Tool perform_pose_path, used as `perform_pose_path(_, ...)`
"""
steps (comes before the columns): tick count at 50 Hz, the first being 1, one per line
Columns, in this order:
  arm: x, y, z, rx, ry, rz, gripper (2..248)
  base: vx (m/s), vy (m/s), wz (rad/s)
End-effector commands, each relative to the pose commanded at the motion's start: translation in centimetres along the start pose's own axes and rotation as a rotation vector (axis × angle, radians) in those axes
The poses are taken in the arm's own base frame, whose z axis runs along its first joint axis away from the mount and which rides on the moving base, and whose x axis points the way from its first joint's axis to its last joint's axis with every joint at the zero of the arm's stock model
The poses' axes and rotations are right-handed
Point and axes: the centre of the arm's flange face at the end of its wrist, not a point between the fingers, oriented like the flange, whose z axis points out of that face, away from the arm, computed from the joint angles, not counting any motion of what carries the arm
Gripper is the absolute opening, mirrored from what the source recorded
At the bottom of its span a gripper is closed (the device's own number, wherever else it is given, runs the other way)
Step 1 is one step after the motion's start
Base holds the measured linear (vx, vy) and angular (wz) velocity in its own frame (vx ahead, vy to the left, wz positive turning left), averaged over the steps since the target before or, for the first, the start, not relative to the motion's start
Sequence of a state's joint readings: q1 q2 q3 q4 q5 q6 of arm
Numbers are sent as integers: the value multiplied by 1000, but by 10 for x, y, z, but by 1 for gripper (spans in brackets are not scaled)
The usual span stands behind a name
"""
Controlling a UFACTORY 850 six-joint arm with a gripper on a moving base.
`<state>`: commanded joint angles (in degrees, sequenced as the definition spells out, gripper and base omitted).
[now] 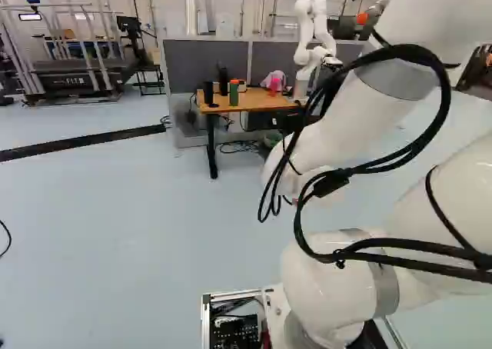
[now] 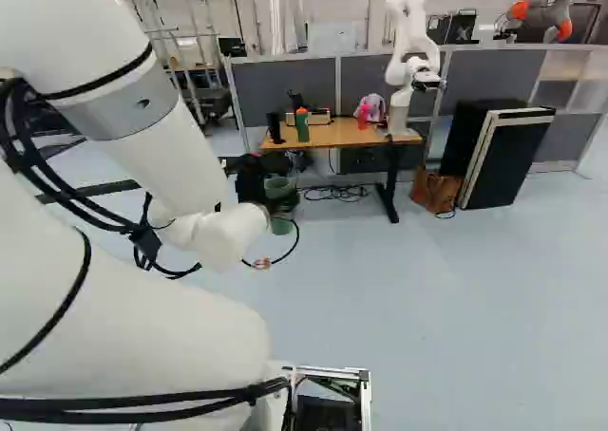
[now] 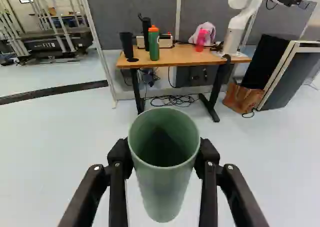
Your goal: Place the green cup on the table
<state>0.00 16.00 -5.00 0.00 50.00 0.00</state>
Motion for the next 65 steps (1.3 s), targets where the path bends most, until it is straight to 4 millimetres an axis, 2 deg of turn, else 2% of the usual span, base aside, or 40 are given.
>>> perform_pose_path(17,0,0,0,0,0,0,127,238,-4,-16)
perform_pose_path(52,0,0,0,0,0,0,127,379,-2,-20)
perform_pose_path(65,0,0,0,0,0,0,127,370,-70,5)
